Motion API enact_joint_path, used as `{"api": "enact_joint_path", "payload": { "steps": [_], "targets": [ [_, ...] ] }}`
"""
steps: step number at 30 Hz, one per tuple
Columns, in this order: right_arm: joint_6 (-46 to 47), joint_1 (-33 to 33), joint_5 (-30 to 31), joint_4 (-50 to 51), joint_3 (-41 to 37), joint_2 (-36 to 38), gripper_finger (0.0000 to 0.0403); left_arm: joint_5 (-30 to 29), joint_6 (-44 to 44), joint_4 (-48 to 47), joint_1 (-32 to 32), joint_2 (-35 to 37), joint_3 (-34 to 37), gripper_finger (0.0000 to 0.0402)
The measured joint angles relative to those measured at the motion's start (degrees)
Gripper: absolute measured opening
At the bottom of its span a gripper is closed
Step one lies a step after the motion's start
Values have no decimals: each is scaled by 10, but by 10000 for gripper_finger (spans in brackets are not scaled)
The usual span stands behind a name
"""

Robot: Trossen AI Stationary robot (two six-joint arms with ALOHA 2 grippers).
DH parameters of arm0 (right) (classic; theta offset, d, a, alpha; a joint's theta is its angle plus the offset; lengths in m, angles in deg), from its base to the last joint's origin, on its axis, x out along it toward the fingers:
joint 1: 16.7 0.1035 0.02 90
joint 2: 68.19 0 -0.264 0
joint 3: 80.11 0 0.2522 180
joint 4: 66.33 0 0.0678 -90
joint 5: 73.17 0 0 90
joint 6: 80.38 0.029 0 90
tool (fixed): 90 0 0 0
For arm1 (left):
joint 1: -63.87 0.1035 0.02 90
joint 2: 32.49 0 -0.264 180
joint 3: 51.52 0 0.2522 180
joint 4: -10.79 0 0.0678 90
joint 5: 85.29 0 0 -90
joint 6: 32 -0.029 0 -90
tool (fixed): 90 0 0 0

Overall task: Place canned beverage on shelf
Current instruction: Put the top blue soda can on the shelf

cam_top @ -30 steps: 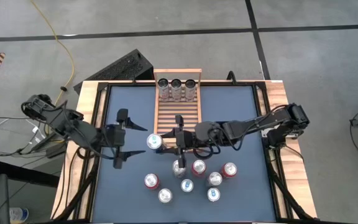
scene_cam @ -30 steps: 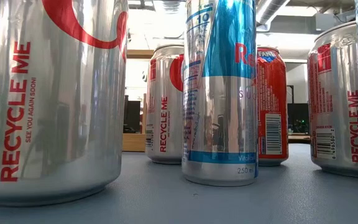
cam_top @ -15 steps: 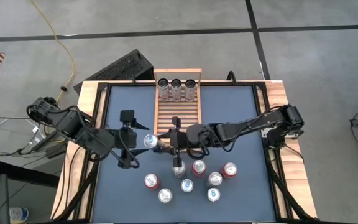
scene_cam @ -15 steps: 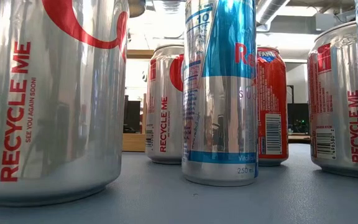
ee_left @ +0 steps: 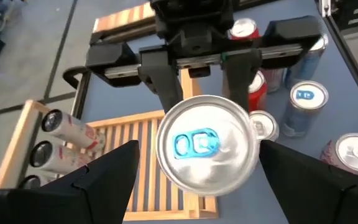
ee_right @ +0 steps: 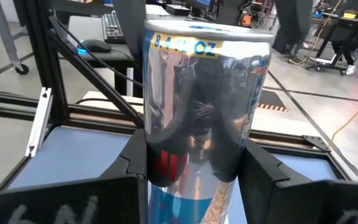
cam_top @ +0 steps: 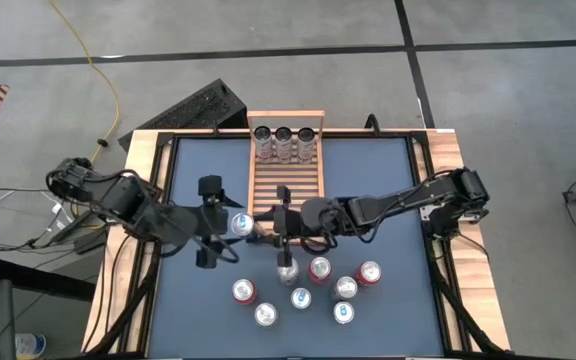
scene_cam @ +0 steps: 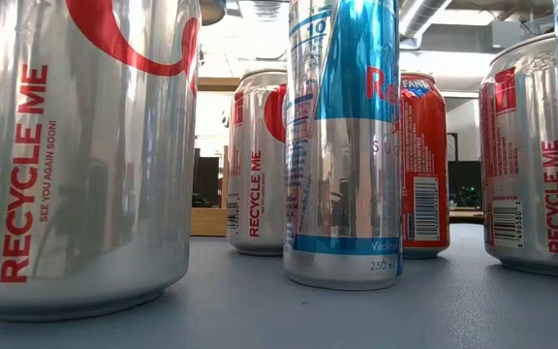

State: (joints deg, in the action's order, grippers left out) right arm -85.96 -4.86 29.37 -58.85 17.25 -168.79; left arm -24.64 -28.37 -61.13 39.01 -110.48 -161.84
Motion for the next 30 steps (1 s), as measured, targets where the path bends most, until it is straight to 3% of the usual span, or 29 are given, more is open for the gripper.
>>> {"api": "enact_joint_path", "payload": {
  "steps": [18,30],
  "targets": [
    [-5,-1,0,15,0,0,142,86,18,-2,34,-17,0,320],
    [-4,2,0,22,0,0,142,132,28,7,56,-19,0,294]
  ]
}}
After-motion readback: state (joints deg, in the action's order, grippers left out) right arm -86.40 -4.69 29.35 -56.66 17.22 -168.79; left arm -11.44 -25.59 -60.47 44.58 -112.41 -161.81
